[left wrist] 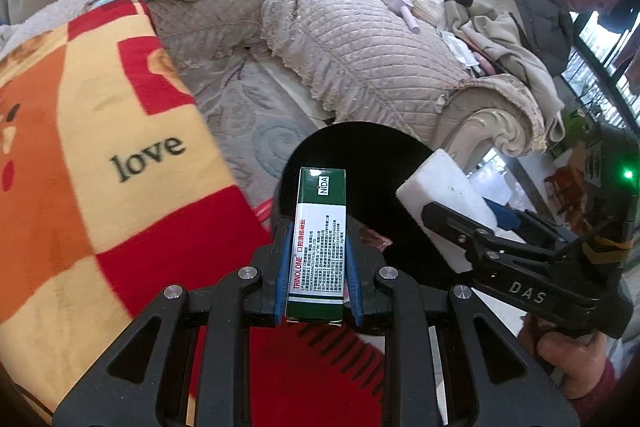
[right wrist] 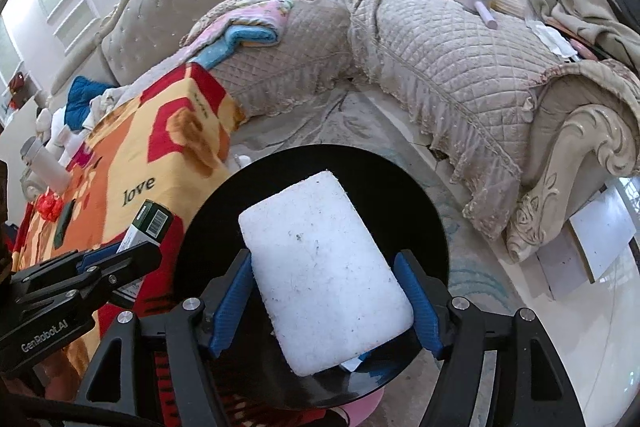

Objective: Collect trash
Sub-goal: 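Open both tools to drop the box and sponge into the bin, then move both open tools back over the remaining items on the blanket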

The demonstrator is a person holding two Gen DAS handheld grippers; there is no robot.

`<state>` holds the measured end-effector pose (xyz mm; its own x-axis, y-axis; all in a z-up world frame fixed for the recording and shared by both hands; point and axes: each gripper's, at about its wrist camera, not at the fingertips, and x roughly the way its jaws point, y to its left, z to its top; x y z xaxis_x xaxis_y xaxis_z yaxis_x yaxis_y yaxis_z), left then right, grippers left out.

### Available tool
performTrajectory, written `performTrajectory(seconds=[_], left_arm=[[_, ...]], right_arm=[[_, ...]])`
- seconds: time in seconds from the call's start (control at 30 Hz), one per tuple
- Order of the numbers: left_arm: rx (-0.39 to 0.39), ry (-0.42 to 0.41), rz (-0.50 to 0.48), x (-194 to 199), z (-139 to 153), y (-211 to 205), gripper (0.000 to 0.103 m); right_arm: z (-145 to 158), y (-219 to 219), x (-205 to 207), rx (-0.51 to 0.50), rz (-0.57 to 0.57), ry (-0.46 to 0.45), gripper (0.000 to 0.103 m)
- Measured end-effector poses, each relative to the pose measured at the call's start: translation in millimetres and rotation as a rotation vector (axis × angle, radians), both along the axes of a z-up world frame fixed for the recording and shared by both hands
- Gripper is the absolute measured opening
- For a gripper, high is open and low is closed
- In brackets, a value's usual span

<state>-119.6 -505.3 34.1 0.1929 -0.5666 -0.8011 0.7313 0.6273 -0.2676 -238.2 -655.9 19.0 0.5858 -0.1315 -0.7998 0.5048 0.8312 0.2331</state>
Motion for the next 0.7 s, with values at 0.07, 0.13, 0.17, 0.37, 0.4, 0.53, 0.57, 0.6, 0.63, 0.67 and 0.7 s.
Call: performTrajectory(seconds=[0.07,0.13,0.17,0.37,0.4,0.53,0.57,0.6,0.63,0.67,0.7], left_arm=[[-0.014,0.016,-0.015,0,-2,-3,0.025],[-0.021,0.014,-0.023,-2,-1,-4,0.049],[-0.037,0.014,-0.025,-2,0,-3,0.053],[-0.029,0.004,-0.002,-1,1,7,0.056],[-0.023,0.001,0.009,0,1,10,0.056],[0.005,-0.021,0.059,6,3,29,0.056],[0.016,-0.033,0.073,7,3,36,0.056],[0.023,-0.040,0.082,9,4,41,0.056],[0.034,-0.054,0.098,11,4,49,0.056],[0.043,-0.067,0.114,13,5,58,0.056],[0.048,-0.075,0.126,15,5,63,0.056]], right_arm=[[-1,-4,-1,0.003,-0.014,0.005,0.072],[-3,-7,-2,0.018,-0.026,0.011,0.072],[-4,-8,-2,0.028,-0.029,0.013,0.073],[-7,-5,-2,0.047,-0.035,0.016,0.074],[-7,-3,-2,0.050,-0.034,0.015,0.074],[-6,4,1,0.057,-0.019,0.014,0.074],[-5,8,4,0.057,-0.011,0.014,0.074],[-5,11,6,0.057,-0.003,0.015,0.074],[-4,15,8,0.056,0.008,0.016,0.074],[-3,21,12,0.055,0.024,0.017,0.074],[-2,27,15,0.053,0.037,0.015,0.074]])
